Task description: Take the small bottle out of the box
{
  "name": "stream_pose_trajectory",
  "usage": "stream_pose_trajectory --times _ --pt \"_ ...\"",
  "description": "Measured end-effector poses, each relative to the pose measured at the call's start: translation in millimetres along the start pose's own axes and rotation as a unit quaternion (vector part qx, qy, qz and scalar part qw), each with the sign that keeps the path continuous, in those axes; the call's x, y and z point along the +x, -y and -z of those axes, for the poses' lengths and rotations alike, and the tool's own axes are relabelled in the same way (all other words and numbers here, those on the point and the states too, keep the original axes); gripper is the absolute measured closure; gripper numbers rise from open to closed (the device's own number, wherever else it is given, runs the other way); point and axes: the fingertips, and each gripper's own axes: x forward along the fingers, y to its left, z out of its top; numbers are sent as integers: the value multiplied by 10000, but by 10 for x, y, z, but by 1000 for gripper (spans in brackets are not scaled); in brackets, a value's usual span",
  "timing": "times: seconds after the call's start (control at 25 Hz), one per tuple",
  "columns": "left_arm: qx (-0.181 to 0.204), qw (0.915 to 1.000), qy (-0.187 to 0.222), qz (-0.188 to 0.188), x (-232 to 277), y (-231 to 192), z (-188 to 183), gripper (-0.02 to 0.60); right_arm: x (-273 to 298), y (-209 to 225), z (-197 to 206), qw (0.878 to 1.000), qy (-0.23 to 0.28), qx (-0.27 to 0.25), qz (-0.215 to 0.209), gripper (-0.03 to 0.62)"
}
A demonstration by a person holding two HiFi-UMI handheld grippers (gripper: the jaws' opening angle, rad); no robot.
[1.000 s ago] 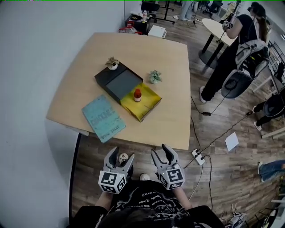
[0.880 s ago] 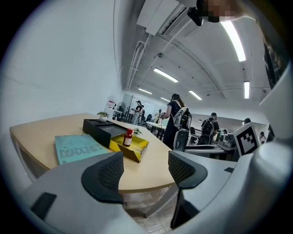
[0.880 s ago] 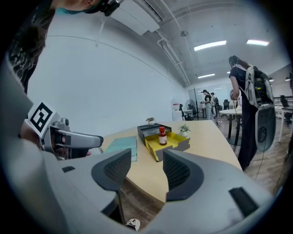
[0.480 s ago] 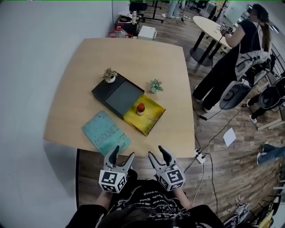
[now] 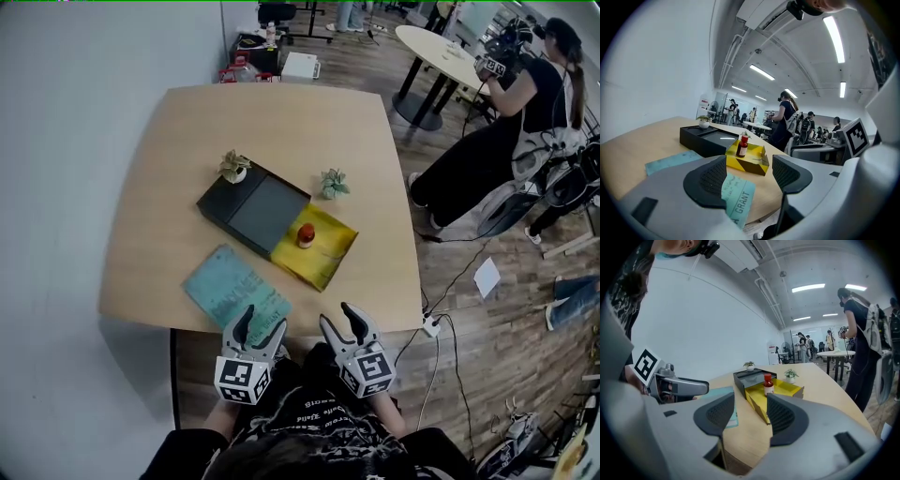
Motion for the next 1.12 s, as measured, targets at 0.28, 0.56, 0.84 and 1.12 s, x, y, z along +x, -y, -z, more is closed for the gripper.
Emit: stream_pose_trajectory --times 0.28,0.56,0.84,1.12 --pt "-329 9993 133 -137 107 -115 -104 268 155 111 -151 9999 152 3 -36 365" --pt "-234 9987 175 -411 140 -150 -208 268 376 285 -397 9994 241 -220 -138 365" --pt "-173 9964 261 -792 176 -289 -323 268 736 442 -741 9964 320 -700 -354 365" --pt "-213 9929 364 -1114 187 -387 -413 268 1132 533 -832 9939 196 -818 -708 365"
